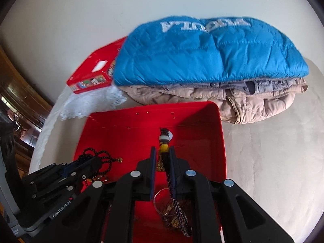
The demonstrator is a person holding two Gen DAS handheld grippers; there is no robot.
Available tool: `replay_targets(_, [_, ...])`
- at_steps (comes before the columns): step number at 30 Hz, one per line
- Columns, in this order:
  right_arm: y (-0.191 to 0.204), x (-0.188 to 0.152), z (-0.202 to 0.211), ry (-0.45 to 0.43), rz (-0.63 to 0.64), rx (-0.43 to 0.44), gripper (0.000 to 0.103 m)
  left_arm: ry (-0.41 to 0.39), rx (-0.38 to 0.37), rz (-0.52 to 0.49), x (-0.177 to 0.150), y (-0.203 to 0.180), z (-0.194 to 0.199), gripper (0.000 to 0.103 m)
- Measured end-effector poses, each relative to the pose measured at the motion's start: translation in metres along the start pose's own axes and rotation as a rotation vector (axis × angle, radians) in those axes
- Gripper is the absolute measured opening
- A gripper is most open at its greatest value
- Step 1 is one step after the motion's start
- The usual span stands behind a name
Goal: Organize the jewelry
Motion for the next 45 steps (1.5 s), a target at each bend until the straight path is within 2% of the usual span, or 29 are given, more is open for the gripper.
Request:
replay_targets(1, [-0.002,0.0,-0.002,-0.008,0.001,-0.003,0.031,0.009,-0.008,0.004,0.0,0.0,-0.004,0.02])
replay_targets(4, [-0.005,-0.001,-0.001,-0.026,0.009,-0.004,0.031,0.01,-0.018,0.005,0.0,-0.002,-0.008,0.023])
replay_targets(6, [-0.006,-0.002,0.004,-0.041,0.009,0.002,0.03,-0.009,-0.015,-0.001,0.0,-0.002,-0.002,0.033])
replay_targets(10, [0.0,-0.005,0.023,-0.093,0.036,-0.004,0.03,-0.057,-0.017,0.001,0.0,-0.003,0.018,0.041])
replay_targets(11, [0.001,-0.008,0.03,-0.108,0.044,-0.002,0.031,-0.073,-0.015,0.003,-0.001,-0.003,0.027,0.046])
replay_targets(12, [0.002,-0.009,0.036,-0.118,0.047,0.0,0.034,-0.09,-0.004,0.003,-0.002,-0.002,0.035,0.054])
replay_targets(15, [0.005,-0.019,0.058,-0.158,0.06,-0.017,0.049,-0.148,0.053,-0.005,-0.01,0.002,0.062,0.067])
replay_targets(17, [0.008,-0.026,0.071,-0.181,0.08,-0.036,0.053,-0.173,0.084,-0.01,-0.019,0.004,0.079,0.069])
replay_targets(19, [0.009,-0.036,0.084,-0.2,0.089,-0.05,0.062,-0.19,0.09,-0.005,-0.027,0.005,0.091,0.072])
replay_targets(24, [0.012,-0.058,0.107,-0.221,0.102,-0.051,0.076,-0.229,0.109,-0.017,-0.05,0.003,0.119,0.088])
replay_targets(33, [0.016,-0.084,0.139,-0.259,0.115,-0.045,0.099,-0.283,0.153,-0.024,-0.08,0.0,0.156,0.094])
replay_targets(40, [0.009,-0.1,0.146,-0.273,0.123,-0.069,0.099,-0.321,0.195,-0.037,-0.092,-0.003,0.168,0.096])
replay_targets(45, [0.001,-0.107,0.138,-0.245,0.124,-0.099,0.099,-0.306,0.207,-0.041,-0.099,-0.004,0.163,0.098])
Point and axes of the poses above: each gripper's, at about its wrist camera, not at the fingertips, and z roughly against the way its jaws point, y to its left, x to its top, the point moved 6 cm from there along -z, roughly the way its jaws point, and after that the axes turned 10 degrees about -z, right-handed, at the moved point
